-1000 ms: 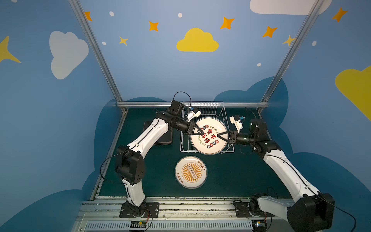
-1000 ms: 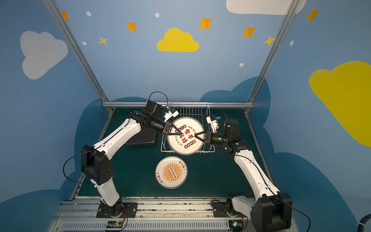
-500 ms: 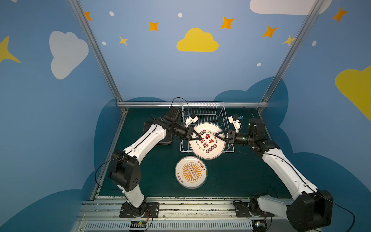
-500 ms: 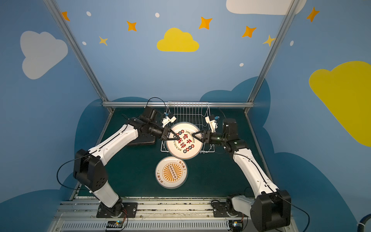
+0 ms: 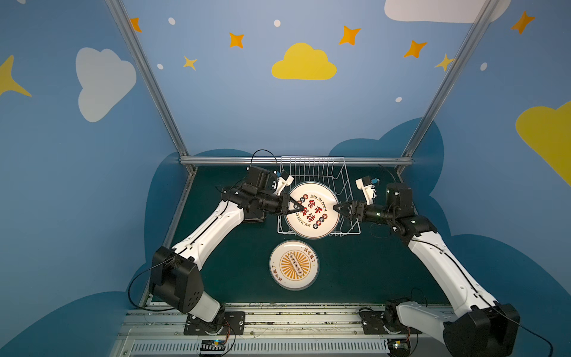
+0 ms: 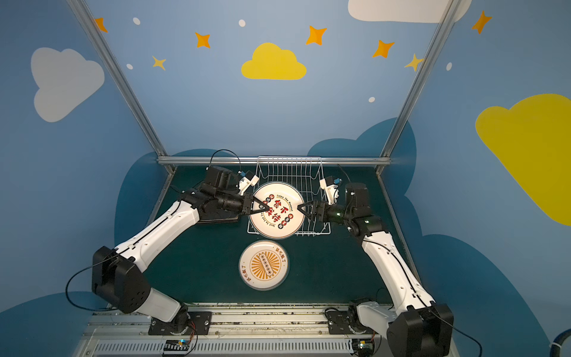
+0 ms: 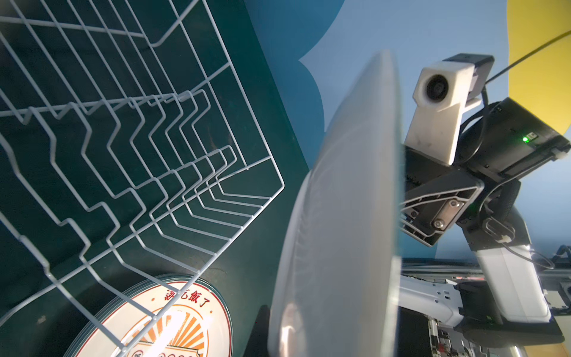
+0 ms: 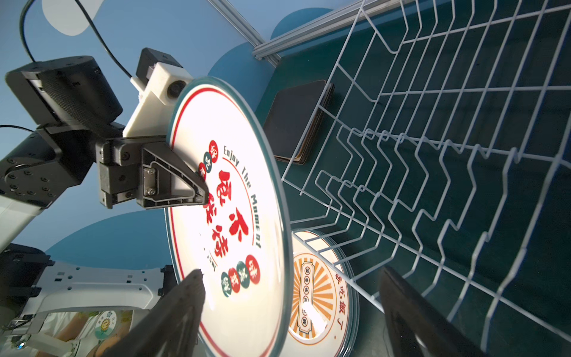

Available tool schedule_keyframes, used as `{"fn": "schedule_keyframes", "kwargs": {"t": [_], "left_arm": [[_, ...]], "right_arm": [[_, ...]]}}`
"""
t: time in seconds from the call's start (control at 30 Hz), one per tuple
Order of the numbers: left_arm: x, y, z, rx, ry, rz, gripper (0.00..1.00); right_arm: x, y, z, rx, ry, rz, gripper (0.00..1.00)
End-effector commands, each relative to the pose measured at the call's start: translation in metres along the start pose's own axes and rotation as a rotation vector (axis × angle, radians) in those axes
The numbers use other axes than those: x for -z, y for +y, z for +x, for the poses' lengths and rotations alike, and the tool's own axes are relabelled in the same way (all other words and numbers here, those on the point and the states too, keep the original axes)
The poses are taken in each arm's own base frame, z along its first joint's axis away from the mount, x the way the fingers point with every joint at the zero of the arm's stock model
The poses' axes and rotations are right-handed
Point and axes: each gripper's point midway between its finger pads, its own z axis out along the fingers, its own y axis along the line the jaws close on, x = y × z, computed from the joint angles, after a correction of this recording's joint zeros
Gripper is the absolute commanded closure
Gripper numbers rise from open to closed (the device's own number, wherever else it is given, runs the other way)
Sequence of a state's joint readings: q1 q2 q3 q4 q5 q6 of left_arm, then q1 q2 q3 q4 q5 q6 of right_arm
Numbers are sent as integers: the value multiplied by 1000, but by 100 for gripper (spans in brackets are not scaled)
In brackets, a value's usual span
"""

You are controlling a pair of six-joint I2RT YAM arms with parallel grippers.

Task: Unload the plates from the dish rack
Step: 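Carry the plate toward the robot with the left while the right opens and withdraws, then lower the printed plate onto the table plate stack with the left gripper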

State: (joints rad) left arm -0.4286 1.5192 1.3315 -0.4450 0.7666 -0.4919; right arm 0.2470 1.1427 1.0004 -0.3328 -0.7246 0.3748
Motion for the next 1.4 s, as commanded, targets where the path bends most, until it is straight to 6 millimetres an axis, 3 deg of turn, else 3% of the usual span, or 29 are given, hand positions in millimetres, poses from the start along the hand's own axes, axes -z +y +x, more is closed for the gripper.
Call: {"fn": "schedule_keyframes", "kwargs": {"t": [0.0,0.3,0.53,1.07,1.23,1.37], "left_arm": [[16,-10,-9,-21,-92,-12,97],[38,9,13,69,-229,-101,97],[47,34,55,196,-264,-157,97],[49,71,164,439,-243,-238,97],[41,80,188,506,-193,-219,97],[34,90,194,531,-182,-229,97]], "right_arm": [[13,11,-11,72,-41,35,12],[20,10,-10,98,-51,75,12],[26,11,-6,114,-60,87,12],[41,21,9,113,-76,81,12],[45,24,10,115,-82,79,12],[45,23,11,112,-79,80,12]]}}
